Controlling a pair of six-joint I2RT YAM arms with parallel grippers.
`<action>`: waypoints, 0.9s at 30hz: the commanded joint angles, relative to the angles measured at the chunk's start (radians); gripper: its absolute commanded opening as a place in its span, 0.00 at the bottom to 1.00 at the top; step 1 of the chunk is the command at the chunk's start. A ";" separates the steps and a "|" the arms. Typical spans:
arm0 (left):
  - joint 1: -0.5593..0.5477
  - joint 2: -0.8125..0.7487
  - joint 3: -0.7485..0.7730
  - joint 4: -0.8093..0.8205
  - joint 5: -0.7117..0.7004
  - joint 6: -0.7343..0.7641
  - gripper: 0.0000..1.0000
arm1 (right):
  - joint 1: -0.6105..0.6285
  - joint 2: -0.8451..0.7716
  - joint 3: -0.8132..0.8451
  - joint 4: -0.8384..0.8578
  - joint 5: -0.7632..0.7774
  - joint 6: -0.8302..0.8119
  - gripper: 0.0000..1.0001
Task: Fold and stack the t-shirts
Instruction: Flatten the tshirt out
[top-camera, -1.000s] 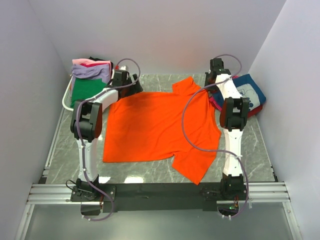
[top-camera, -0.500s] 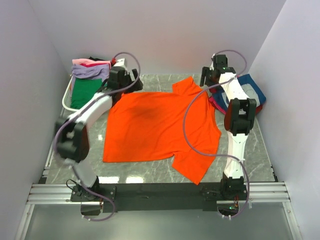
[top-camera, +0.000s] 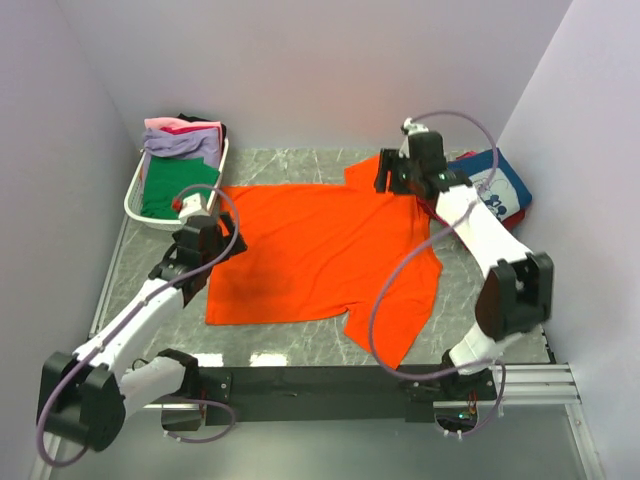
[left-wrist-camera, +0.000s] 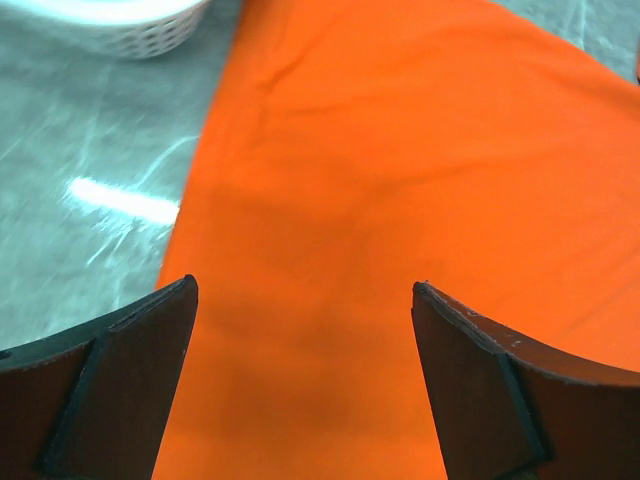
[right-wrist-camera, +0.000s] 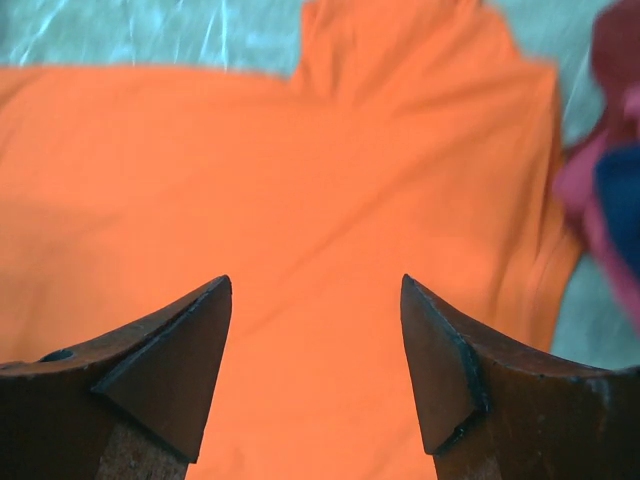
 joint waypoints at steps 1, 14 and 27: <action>0.000 -0.082 -0.037 -0.010 -0.087 -0.090 0.95 | 0.016 -0.164 -0.134 0.118 0.005 0.061 0.75; 0.000 -0.179 -0.201 -0.157 -0.100 -0.363 0.97 | 0.016 -0.394 -0.433 0.163 0.082 0.064 0.75; -0.002 -0.402 -0.273 -0.502 -0.225 -0.725 0.97 | -0.059 -0.416 -0.490 0.207 0.013 0.087 0.76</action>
